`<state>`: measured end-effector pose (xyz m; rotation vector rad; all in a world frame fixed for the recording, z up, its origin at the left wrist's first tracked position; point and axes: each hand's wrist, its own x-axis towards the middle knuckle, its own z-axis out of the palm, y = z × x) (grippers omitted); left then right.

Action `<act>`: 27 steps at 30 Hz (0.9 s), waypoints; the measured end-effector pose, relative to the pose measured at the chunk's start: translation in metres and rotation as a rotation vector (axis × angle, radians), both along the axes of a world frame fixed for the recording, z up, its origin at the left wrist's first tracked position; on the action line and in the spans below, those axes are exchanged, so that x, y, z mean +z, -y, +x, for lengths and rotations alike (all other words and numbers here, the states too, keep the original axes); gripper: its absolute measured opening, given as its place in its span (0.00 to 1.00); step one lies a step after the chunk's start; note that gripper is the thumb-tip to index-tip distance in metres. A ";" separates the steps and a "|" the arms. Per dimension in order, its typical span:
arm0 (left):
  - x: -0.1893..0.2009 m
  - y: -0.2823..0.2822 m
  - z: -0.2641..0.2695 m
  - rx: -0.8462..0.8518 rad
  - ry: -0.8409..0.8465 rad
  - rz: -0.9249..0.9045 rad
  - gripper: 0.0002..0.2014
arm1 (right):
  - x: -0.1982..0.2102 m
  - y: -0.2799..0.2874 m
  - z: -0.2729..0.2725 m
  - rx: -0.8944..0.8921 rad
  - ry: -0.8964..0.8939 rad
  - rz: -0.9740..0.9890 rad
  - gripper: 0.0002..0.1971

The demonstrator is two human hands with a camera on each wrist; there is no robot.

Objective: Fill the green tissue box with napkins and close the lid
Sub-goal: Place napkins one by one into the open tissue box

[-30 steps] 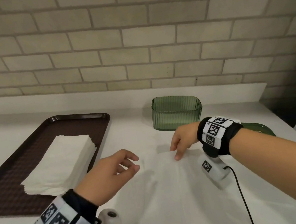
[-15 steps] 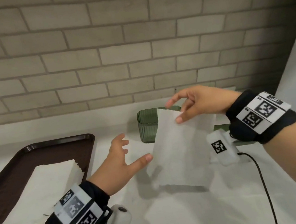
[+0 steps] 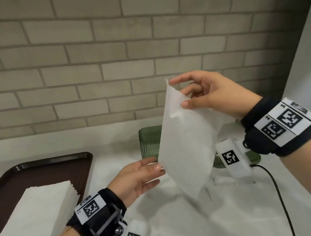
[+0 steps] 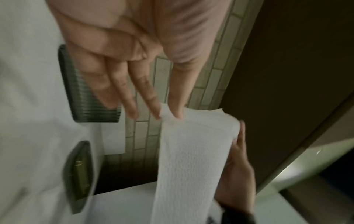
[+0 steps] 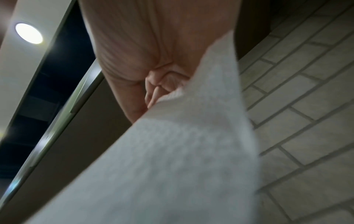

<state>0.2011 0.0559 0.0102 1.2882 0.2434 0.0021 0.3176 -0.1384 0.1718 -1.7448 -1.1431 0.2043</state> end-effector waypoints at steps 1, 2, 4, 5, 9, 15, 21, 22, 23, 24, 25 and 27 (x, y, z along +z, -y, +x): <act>0.004 -0.001 0.002 0.024 0.041 -0.045 0.30 | 0.000 0.000 0.003 -0.022 -0.008 0.049 0.24; 0.008 -0.002 0.005 0.030 0.074 -0.079 0.28 | 0.000 0.001 0.006 -0.053 -0.013 0.095 0.24; 0.014 -0.004 0.008 0.032 0.126 -0.138 0.23 | -0.002 0.002 0.013 -0.105 -0.028 0.166 0.23; 0.016 -0.005 0.010 0.038 0.141 -0.178 0.21 | -0.004 0.002 0.016 -0.121 -0.046 0.191 0.24; 0.025 -0.009 0.017 0.080 0.201 -0.208 0.14 | -0.011 0.000 0.030 -0.157 -0.115 0.217 0.25; 0.043 -0.018 0.030 0.141 0.281 -0.075 0.19 | -0.030 0.000 0.049 -0.170 -0.179 0.209 0.30; 0.061 -0.028 0.051 0.226 0.315 0.155 0.11 | -0.051 -0.002 0.074 -0.244 -0.315 0.160 0.39; 0.063 -0.030 0.055 0.238 0.321 0.213 0.11 | -0.056 -0.003 0.077 -0.263 -0.359 0.155 0.38; 0.064 -0.033 0.060 0.248 0.327 0.266 0.11 | -0.061 -0.004 0.080 -0.271 -0.400 0.150 0.36; 0.065 -0.035 0.064 0.255 0.329 0.306 0.12 | -0.066 -0.005 0.084 -0.268 -0.428 0.142 0.32; 0.065 -0.039 0.069 0.263 0.322 0.333 0.12 | -0.071 -0.007 0.088 -0.258 -0.437 0.129 0.26; 0.066 -0.044 0.078 0.281 0.306 0.362 0.16 | -0.081 -0.011 0.095 -0.248 -0.413 0.112 0.14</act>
